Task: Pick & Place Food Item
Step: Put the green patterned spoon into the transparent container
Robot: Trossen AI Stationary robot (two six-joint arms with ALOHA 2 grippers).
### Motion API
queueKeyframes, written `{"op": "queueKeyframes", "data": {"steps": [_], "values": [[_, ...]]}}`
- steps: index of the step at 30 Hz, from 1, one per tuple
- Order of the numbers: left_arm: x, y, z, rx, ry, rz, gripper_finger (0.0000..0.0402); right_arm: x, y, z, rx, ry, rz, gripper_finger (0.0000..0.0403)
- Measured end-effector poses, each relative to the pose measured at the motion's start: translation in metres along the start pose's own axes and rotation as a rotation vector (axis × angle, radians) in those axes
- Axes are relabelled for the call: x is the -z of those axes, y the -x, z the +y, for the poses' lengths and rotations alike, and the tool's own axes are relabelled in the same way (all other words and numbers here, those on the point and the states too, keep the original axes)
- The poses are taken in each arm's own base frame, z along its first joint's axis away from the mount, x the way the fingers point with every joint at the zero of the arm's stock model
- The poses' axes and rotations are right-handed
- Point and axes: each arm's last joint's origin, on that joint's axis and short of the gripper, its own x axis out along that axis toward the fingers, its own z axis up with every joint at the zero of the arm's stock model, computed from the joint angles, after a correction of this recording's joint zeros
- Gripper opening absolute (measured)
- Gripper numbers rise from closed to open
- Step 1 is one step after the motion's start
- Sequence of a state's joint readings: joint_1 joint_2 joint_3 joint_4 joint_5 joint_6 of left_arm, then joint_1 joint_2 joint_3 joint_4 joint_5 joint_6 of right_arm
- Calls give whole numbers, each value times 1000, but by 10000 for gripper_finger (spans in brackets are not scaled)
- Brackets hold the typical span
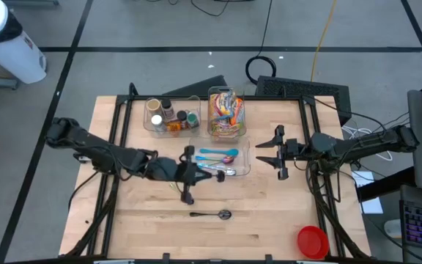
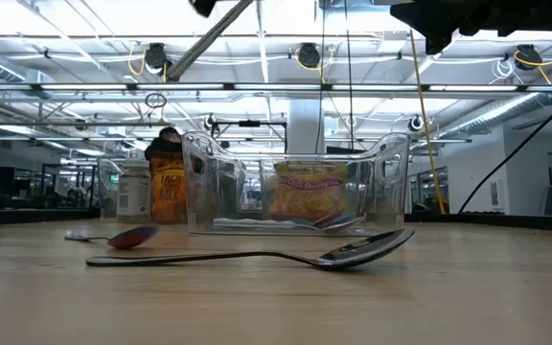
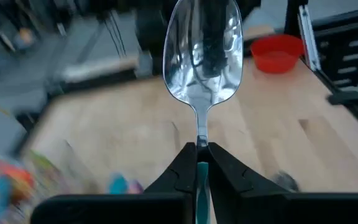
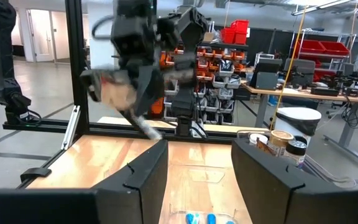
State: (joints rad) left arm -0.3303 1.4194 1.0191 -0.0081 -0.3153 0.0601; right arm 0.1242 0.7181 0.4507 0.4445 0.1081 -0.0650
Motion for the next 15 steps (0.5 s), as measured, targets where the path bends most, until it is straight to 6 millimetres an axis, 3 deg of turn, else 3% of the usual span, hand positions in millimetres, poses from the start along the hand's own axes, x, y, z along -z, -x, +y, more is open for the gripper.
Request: {"op": "queueKeyframes", "data": {"steps": [5, 11, 15], "values": [[-3, -4, 25, -47, -148, -34, 28, 1, 0, 0, 1, 2, 5, 169], [2, -18, 68, 59, -88, -69, 15, 1, 0, 0, 5, 6, 9, 169], [10, -31, 87, 117, -89, -88, 19, 1, 0, -1, 29, 12, 13, 169]]}}
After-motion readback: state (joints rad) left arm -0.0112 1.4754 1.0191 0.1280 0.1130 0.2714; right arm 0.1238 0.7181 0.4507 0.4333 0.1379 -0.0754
